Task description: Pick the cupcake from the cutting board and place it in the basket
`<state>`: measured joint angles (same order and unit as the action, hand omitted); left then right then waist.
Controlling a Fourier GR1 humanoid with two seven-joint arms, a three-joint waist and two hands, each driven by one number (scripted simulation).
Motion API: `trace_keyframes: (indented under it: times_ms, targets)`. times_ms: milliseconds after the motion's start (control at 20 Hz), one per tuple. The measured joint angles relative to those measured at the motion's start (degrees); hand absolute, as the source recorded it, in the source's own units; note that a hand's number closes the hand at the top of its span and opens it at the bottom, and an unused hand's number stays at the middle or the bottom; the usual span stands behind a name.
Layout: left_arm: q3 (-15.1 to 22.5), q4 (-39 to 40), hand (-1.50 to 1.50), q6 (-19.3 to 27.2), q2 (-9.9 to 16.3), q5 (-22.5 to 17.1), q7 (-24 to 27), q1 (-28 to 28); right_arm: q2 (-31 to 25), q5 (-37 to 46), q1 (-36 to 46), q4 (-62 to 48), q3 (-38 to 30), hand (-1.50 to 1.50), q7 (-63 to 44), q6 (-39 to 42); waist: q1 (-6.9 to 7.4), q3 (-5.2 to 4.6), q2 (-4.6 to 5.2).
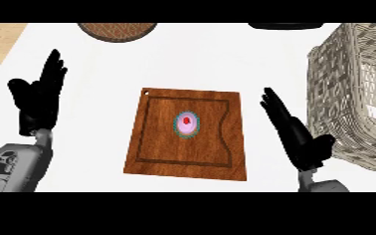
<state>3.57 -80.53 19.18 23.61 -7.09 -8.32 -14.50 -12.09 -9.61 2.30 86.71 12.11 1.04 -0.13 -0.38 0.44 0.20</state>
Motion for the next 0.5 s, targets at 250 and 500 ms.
trace_keyframes:
  times_ms: [250,500]
  targets:
    - [-0.39,-0.78,0.0,-2.17,-0.21,-0.39,0.24,-0.31,-1.87,3.19,11.79,-3.1,-2.36,1.5,-2.91,-0.34,1.15,-0.32,-0.06]
    - [1.07,-0.61,0.0,-4.32,-2.02,-1.56,0.68,-0.22,4.01,7.01,22.76,-4.21,1.06,-1.5,2.8,-2.32,2.55,-0.41,0.11]
